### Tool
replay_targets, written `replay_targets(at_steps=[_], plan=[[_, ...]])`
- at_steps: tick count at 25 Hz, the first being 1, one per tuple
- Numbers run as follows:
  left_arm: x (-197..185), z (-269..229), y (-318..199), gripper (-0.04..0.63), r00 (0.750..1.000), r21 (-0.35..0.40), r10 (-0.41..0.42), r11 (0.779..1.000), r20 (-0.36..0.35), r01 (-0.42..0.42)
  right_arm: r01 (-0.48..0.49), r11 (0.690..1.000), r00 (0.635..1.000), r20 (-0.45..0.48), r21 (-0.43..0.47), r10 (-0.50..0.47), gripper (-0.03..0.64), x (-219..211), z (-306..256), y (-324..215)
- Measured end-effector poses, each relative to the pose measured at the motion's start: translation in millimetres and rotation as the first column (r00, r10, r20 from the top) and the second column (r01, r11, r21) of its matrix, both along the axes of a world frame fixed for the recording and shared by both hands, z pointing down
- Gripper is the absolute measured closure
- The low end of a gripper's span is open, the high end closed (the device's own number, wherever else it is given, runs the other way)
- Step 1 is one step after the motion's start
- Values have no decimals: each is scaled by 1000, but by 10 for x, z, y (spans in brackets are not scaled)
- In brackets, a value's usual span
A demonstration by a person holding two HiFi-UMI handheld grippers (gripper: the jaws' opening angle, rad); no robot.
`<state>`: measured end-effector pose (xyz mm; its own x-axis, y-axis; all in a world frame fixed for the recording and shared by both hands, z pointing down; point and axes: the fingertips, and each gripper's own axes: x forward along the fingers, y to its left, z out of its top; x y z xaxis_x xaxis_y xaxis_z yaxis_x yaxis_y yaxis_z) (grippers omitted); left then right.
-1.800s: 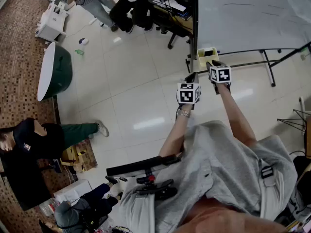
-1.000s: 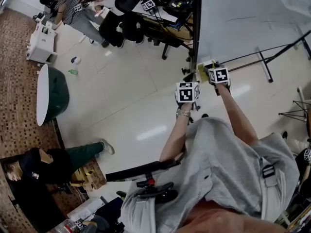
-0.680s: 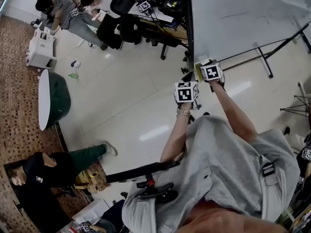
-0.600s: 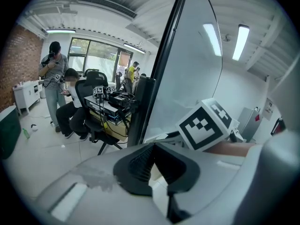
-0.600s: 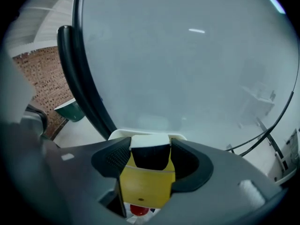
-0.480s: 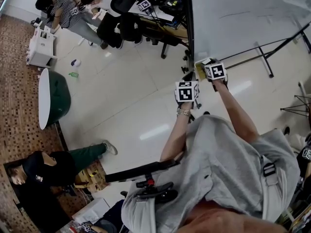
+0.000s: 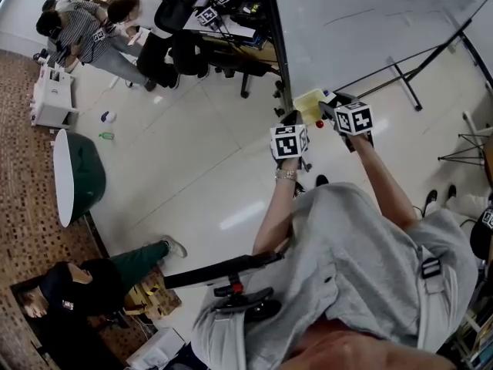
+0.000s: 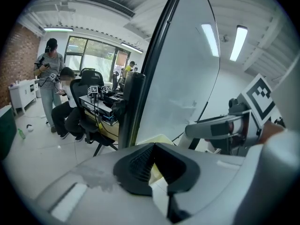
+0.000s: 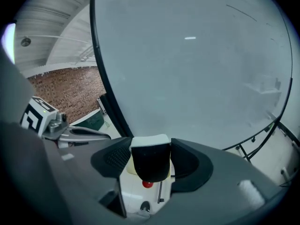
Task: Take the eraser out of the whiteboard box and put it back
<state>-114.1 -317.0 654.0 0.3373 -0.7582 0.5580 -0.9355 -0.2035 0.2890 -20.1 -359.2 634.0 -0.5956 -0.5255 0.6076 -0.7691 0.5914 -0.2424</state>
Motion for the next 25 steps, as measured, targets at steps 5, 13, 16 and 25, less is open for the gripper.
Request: replay_targets(at_steps=[5, 13, 16, 25], plan=[[34, 6, 30, 592, 1000, -1, 11, 1000, 2, -11, -60, 998, 998, 22, 6, 60, 345, -55, 150, -49], [36, 32, 106, 592, 1000, -3, 20, 1000, -8, -20, -31, 993, 996, -81, -110, 22, 344, -266, 913, 77], [54, 84, 167, 592, 1000, -10, 21, 1000, -14, -21, -3, 991, 994, -108, -133, -12, 324, -345, 1041, 196], [391, 162, 448, 591, 999, -19, 33, 999, -23, -34, -151, 988, 988, 19, -32, 152, 335, 22, 537, 514]])
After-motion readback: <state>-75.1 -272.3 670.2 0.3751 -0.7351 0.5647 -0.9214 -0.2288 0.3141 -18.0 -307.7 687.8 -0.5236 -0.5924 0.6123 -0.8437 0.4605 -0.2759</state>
